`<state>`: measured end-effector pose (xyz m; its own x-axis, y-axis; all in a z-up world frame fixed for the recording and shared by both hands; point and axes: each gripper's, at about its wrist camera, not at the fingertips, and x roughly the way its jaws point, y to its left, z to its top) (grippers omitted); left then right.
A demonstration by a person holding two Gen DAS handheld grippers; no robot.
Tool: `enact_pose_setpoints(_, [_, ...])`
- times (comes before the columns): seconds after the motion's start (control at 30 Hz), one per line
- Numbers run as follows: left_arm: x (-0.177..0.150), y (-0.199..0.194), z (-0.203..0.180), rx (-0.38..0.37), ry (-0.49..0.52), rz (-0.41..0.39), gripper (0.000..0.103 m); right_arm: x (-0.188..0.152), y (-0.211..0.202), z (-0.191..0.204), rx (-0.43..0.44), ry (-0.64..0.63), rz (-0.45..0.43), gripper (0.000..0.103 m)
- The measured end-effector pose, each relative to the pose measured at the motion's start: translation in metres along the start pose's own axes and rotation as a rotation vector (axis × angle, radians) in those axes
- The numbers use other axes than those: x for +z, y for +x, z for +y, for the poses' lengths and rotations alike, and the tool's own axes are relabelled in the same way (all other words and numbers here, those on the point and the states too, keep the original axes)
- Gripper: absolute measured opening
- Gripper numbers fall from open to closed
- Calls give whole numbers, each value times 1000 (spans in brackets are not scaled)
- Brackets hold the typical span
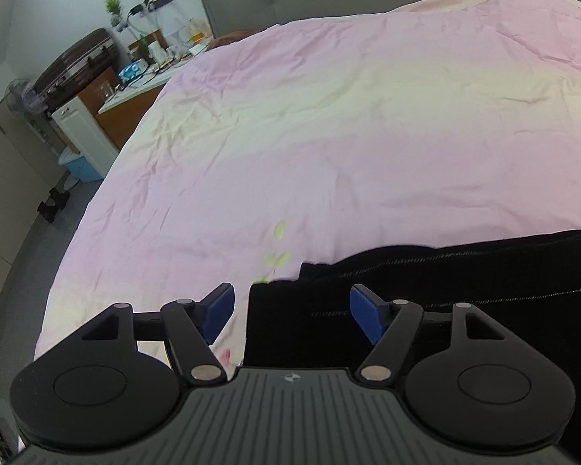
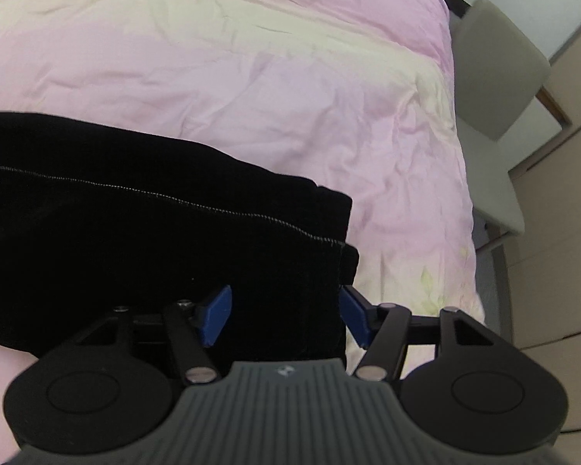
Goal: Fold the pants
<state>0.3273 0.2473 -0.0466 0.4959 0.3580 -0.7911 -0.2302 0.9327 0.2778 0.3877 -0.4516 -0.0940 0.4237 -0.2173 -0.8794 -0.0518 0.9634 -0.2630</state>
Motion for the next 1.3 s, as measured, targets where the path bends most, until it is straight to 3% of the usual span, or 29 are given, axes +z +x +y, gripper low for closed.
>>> enact_pose_setpoints(0.2, [-58, 5, 39, -23, -196, 59, 80, -35, -1, -52, 130, 356, -18, 56])
enact_pose_setpoints(0.27, [-75, 5, 48, -5, -260, 68, 80, -42, 6, -60, 176, 457, -16, 47])
enact_pose_setpoints(0.33, [-89, 6, 58, -11, -334, 85, 80, -44, 17, -63, 209, 531, -10, 46])
enact_pose_setpoints(0.5, [-113, 21, 79, -97, -521, 172, 81, -61, 55, -75, 254, 799, 6, 47])
enact_pose_setpoints(0.63, [-120, 28, 81, -104, -612, 166, 84, -80, 78, -83, 324, 1020, -6, 43])
enact_pose_setpoints(0.67, [-120, 30, 81, -110, -629, 166, 83, -78, 77, -81, 311, 1014, -8, 28])
enact_pose_setpoints(0.7, [-120, 32, 80, -121, -637, 160, 75, -75, 72, -77, 272, 991, -21, 16])
enact_pose_setpoints(0.73, [-118, 31, 79, -134, -634, 150, 69, -69, 63, -73, 239, 945, -53, 12])
enact_pose_setpoints(0.77, [-115, 30, 76, -145, -621, 136, 56, -64, 52, -71, 210, 897, -90, 11])
enact_pose_setpoints(0.83, [-107, 28, 67, -123, -565, 122, 51, -57, 31, -72, 166, 823, -151, 8])
enact_pose_setpoints(0.97, [-98, 25, 52, -118, -458, 89, 38, -66, 25, -93, 123, 782, -145, 7])
enact_pose_setpoints(1.07, [-92, 31, 45, -93, -434, 96, 38, -84, 48, -93, 98, 809, -57, 8])
enact_pose_setpoints(1.2, [-82, 46, 38, -45, -379, 102, 36, -87, 65, -75, 48, 733, -58, 11])
enact_pose_setpoints(1.3, [-74, 54, 35, -9, -369, 110, 35, -80, 64, -76, 27, 702, -25, 21])
